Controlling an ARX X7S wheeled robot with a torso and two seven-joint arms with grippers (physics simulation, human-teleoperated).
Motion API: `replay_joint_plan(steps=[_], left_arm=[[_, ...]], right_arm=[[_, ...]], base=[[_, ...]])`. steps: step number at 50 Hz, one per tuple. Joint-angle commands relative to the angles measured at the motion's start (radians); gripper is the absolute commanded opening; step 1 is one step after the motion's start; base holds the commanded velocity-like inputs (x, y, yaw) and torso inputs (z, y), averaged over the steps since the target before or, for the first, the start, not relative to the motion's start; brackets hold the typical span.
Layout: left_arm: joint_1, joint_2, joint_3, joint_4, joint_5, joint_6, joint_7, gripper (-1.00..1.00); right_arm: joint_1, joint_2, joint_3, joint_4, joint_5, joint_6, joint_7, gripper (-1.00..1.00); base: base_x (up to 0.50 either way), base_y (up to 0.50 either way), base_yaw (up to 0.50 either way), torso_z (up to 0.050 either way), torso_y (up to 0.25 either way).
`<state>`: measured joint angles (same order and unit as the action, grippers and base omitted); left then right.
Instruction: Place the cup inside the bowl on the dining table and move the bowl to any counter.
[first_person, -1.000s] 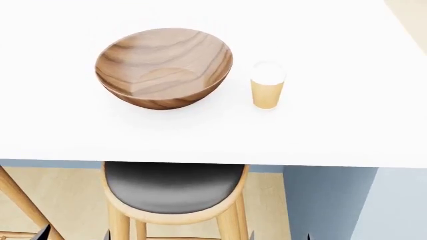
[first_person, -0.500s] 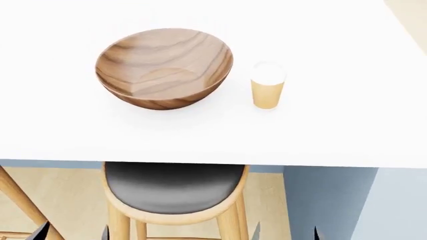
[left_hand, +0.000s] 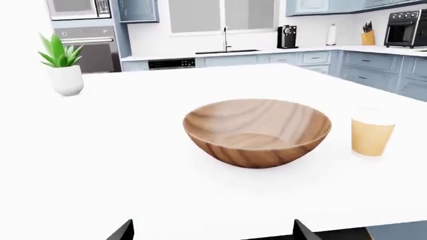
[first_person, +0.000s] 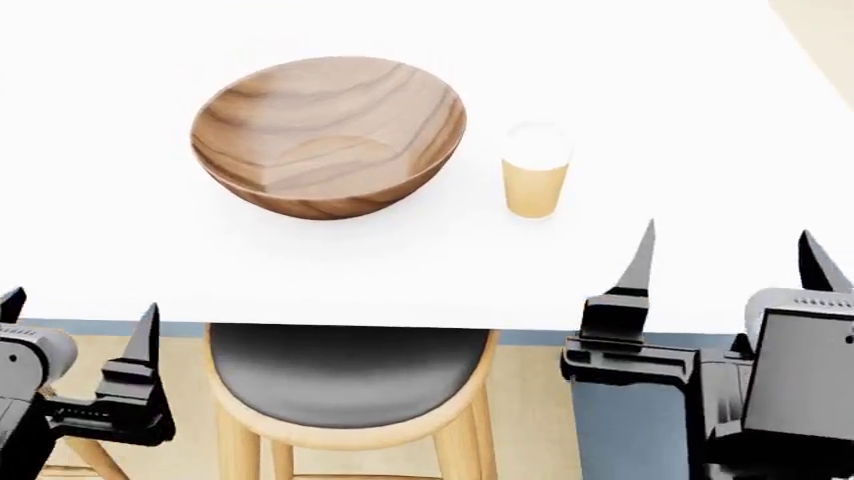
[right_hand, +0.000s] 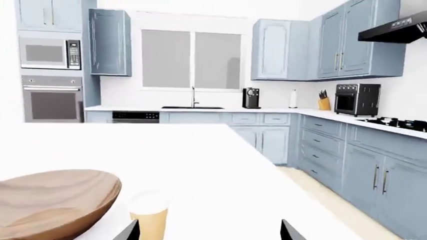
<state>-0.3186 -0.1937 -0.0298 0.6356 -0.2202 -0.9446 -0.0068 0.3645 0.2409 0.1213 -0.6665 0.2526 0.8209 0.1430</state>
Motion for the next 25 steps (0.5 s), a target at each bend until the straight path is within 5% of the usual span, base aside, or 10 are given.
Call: replay_joint_plan(steps=[1,25], left_arm=[[-0.223,-0.060,-0.114,0.149,-0.090,-0.353,0.032,1.00],[-0.363,-0.123,-0.158,0.093,-0.126,-0.488,0.051,1.00]], right_arm=[[0.259,0.103,0.135,-0.121,0.118,0.356,-0.036,1.00],[0.368,0.192,0.195,-0.076,0.169,0.509,-0.065,1.00]], base=[[0.00,0.00,0.00,0.000,0.000],[0.04,0.03,0.00,0.000,0.000]])
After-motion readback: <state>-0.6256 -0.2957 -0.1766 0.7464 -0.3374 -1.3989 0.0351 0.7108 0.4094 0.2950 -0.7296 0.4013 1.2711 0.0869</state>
